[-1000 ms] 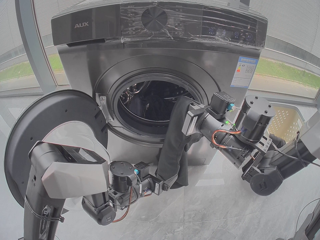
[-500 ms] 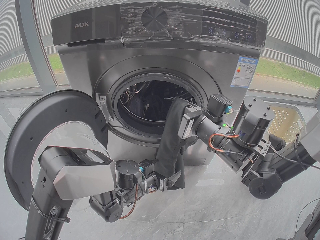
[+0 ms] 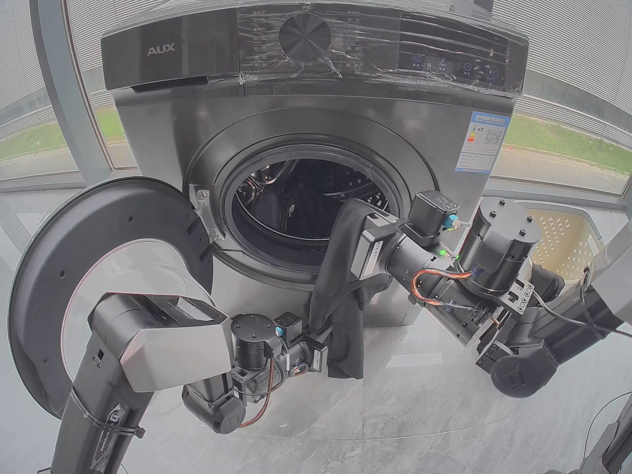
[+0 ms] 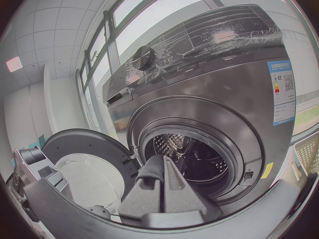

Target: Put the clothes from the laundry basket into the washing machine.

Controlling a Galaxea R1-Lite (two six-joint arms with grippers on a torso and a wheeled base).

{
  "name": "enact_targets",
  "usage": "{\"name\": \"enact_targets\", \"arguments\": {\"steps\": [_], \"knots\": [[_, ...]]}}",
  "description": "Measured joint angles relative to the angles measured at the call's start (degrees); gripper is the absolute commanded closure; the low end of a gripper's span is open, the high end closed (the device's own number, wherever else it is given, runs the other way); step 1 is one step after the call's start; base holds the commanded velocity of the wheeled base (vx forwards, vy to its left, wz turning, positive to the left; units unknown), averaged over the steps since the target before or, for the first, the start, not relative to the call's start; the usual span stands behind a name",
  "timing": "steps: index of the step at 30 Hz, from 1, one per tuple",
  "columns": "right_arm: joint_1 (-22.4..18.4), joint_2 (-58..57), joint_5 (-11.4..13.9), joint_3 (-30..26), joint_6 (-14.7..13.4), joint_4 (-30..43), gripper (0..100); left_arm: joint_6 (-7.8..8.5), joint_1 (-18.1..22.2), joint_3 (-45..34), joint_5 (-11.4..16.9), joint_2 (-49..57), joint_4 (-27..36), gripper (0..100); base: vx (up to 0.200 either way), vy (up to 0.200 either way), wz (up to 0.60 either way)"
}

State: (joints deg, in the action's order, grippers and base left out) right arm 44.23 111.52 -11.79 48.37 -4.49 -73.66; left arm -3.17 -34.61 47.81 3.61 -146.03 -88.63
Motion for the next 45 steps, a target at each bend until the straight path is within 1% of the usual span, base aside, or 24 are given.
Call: {"name": "enact_targets", "arguments": {"steps": [9, 14, 21, 24, 27, 28, 30, 32, 33, 35, 37, 45], "knots": [[-1.21, 0.02, 0.07, -0.88, 0.0, -0.07, 100, 0.27, -0.26, -3.44, 0.18, 2.95, -0.17, 100, 0.0, 0.0, 0.0], [-2.91, -0.09, 0.68, -3.86, -0.27, -0.44, 100, 0.06, -0.01, -8.55, 0.6, 8.63, -0.17, 100, 0.0, 0.0, 0.0], [-4.68, -0.72, 2.51, -9.96, -2.18, -2.86, 100, -0.41, 0.13, -19.09, 1.34, 20.65, -0.22, 100, 0.0, 0.0, 0.0], [-6.08, -1.24, 4.0, -14.07, -3.15, -4.55, 100, -1.58, 0.11, -24.39, 2.13, 27.1, -0.2, 100, 0.0, 0.0, 0.0], [-7.9, -2.07, 6.78, -18.31, -4.4, -6.49, 100, -3.75, 0.11, -28.0, 3.23, 33.1, -0.17, 100, 0.0, 0.0, 0.0], [-8.66, -2.49, 8.09, -20.07, -5.03, -7.12, 100, -4.71, 0.13, -29.01, 3.75, 35.3, -0.2, 100, 0.0, 0.0, 0.0], [-10.06, -3.55, 10.68, -23.21, -7.44, -8.37, 100, -6.29, 0.57, -30.62, 5.36, 39.47, -0.2, 100, 0.0, 0.0, 0.0], [-11.11, -4.57, 12.76, -25.59, -11.08, -9.74, 100, -7.52, 1.65, -31.59, 7.3, 42.92, -0.17, 100, 0.0, 0.0, 0.0], [-11.51, -5.01, 13.53, -26.4, -12.31, -10.35, 100, -7.98, 2.26, -31.88, 8.22, 44.11, -0.17, 100, 0.0, 0.0, 0.0], [-12.18, -5.79, 14.85, -27.87, -13.6, -11.23, 100, -8.55, 3.58, -32.11, 9.52, 46.09, -0.17, 100, 0.0, 0.0, 0.0], [-12.68, -6.42, 15.51, -28.92, -13.76, -11.79, 100, -8.84, 4.71, -31.89, 10.11, 47.54, -0.13, 100, 0.0, 0.0, 0.0], [-12.73, -7.55, 15.31, -29.9, -13.74, -11.98, 100, -8.37, 5.64, -30.65, 11.11, 49.55, -0.11, 100, 0.0, 0.0, 0.0]]}}
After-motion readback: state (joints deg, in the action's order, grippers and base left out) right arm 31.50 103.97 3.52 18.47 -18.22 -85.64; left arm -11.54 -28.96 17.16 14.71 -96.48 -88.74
